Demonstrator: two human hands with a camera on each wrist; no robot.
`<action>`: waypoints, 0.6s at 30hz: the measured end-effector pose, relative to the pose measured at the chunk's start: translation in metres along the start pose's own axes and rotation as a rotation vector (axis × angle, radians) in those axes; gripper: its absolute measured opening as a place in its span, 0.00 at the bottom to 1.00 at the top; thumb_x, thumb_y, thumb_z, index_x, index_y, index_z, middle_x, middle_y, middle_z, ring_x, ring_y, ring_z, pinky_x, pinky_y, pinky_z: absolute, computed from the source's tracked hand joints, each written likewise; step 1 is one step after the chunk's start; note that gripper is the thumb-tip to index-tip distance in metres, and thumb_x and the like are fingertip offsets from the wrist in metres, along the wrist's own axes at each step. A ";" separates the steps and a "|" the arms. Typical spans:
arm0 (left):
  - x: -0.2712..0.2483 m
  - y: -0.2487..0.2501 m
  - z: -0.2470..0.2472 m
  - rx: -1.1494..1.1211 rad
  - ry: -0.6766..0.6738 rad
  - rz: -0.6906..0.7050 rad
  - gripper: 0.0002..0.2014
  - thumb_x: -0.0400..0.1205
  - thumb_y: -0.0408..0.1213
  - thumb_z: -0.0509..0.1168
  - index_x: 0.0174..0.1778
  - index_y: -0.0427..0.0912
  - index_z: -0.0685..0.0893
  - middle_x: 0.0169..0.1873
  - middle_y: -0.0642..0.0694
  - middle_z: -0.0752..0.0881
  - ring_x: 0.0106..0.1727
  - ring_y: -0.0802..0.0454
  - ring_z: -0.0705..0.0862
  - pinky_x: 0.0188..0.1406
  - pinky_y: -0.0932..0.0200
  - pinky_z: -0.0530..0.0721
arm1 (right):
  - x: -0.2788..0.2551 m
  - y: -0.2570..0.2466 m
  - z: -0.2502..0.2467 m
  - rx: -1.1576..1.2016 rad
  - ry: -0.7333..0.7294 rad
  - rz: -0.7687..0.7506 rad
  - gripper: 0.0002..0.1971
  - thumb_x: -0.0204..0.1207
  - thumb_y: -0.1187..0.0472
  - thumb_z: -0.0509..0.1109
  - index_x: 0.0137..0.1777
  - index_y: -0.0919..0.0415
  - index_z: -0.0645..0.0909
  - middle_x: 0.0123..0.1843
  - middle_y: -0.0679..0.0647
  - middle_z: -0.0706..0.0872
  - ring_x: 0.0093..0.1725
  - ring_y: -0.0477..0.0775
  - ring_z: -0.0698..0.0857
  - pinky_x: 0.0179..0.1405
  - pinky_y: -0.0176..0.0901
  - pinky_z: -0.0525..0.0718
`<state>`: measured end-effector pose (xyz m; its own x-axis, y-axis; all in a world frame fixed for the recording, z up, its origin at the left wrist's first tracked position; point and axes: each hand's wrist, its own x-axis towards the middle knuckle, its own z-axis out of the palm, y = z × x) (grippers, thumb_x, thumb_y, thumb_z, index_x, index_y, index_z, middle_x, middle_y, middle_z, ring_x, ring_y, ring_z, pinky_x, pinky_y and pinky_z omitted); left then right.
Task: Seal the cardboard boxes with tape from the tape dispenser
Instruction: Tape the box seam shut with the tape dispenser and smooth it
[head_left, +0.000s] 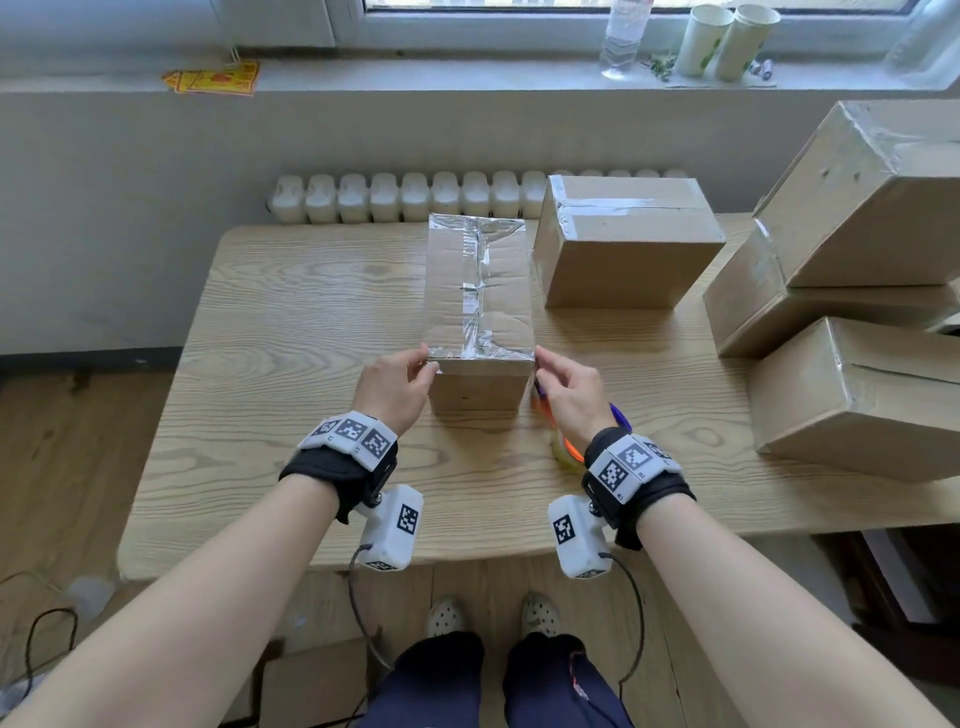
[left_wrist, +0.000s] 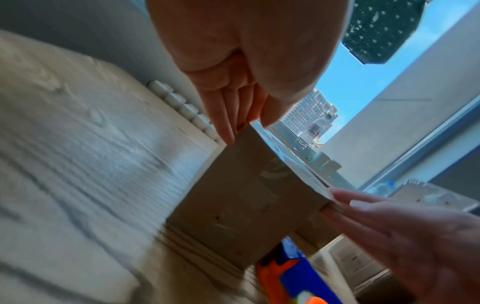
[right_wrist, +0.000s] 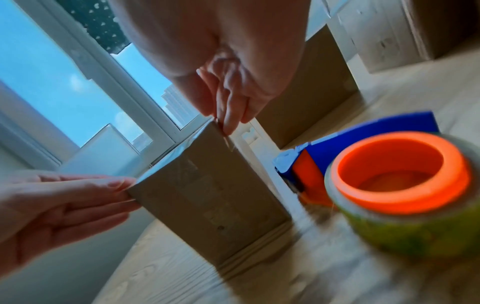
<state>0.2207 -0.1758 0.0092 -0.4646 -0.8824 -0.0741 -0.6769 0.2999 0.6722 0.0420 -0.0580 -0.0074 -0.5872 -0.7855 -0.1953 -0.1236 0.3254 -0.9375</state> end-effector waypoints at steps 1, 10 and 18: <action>0.003 0.000 -0.004 0.037 0.002 0.023 0.17 0.82 0.43 0.65 0.64 0.39 0.83 0.55 0.43 0.88 0.56 0.51 0.85 0.58 0.64 0.77 | 0.003 -0.002 -0.002 -0.068 0.038 -0.029 0.18 0.79 0.66 0.65 0.69 0.60 0.80 0.67 0.52 0.84 0.68 0.46 0.80 0.74 0.46 0.74; 0.019 0.000 -0.017 0.372 -0.059 0.207 0.15 0.83 0.47 0.63 0.60 0.46 0.86 0.51 0.43 0.90 0.51 0.46 0.88 0.52 0.53 0.83 | 0.015 -0.009 0.001 -0.509 0.101 -0.260 0.11 0.72 0.57 0.77 0.54 0.57 0.89 0.52 0.53 0.91 0.53 0.50 0.88 0.58 0.47 0.84; 0.022 -0.001 -0.021 0.345 -0.114 0.222 0.13 0.84 0.40 0.61 0.60 0.45 0.86 0.43 0.38 0.91 0.44 0.42 0.86 0.45 0.58 0.79 | 0.018 -0.017 -0.002 -0.600 0.063 -0.235 0.09 0.73 0.57 0.73 0.51 0.53 0.91 0.45 0.53 0.92 0.44 0.51 0.88 0.49 0.44 0.86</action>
<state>0.2233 -0.2031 0.0224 -0.6678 -0.7427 -0.0496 -0.6957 0.5990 0.3965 0.0324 -0.0764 0.0055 -0.5332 -0.8455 0.0299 -0.6697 0.4002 -0.6255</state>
